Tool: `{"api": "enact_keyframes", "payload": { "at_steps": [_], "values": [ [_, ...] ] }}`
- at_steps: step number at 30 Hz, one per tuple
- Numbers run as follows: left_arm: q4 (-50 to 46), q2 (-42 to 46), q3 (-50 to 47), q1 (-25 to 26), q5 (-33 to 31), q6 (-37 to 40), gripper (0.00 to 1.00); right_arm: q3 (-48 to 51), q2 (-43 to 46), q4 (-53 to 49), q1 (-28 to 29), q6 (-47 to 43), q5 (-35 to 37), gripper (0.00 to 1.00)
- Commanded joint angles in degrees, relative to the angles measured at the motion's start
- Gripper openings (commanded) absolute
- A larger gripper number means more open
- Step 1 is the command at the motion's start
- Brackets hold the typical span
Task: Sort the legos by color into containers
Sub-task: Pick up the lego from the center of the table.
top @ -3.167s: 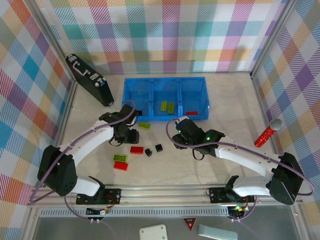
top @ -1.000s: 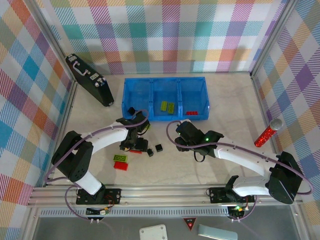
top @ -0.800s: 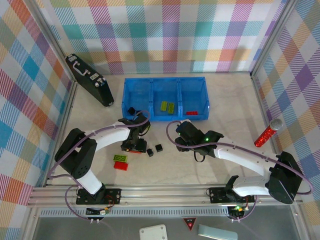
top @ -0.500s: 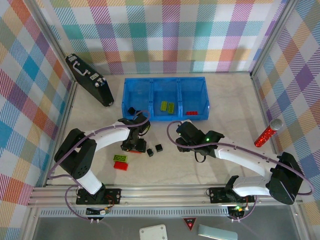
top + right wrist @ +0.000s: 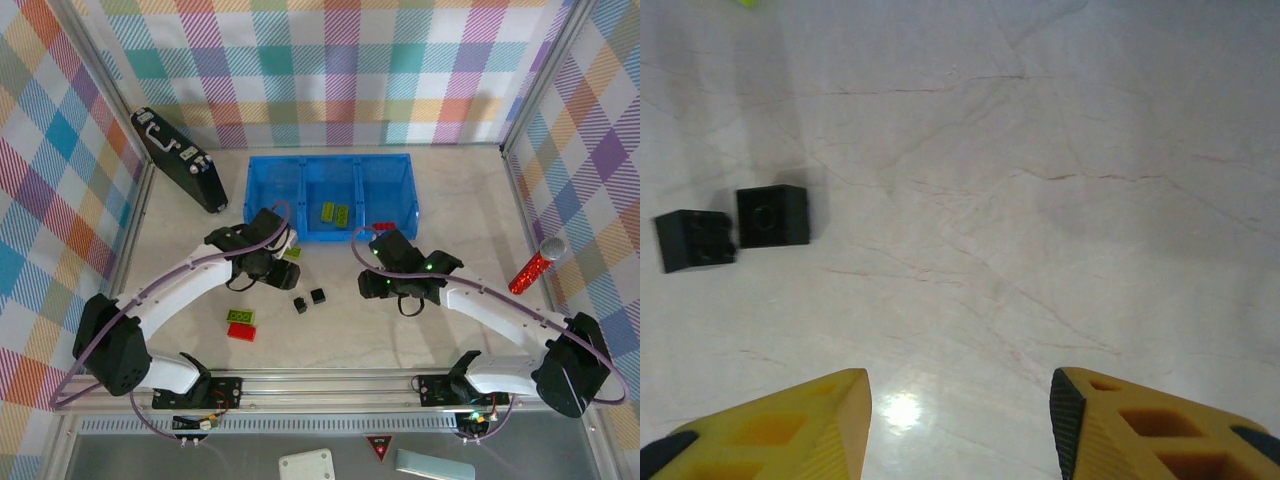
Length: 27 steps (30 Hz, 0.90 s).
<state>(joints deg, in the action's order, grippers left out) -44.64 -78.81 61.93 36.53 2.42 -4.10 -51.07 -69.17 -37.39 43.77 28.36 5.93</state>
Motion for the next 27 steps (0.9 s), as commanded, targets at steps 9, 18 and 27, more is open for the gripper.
{"api": "enact_keyframes", "payload": {
  "at_steps": [9,18,27],
  "values": [
    [-4.2,7.7,5.6,3.1,14.6,21.9,0.57,-4.1,4.6,-0.8,-4.5,6.7,-16.4,0.52],
    [-2.7,8.0,6.5,7.5,17.7,35.7,0.52,-5.9,4.9,1.7,-4.5,9.4,-25.1,0.52],
    [5.2,7.7,3.0,10.7,17.4,40.5,0.49,-5.5,0.5,11.0,-4.5,15.5,-36.0,0.51]
  ]
}}
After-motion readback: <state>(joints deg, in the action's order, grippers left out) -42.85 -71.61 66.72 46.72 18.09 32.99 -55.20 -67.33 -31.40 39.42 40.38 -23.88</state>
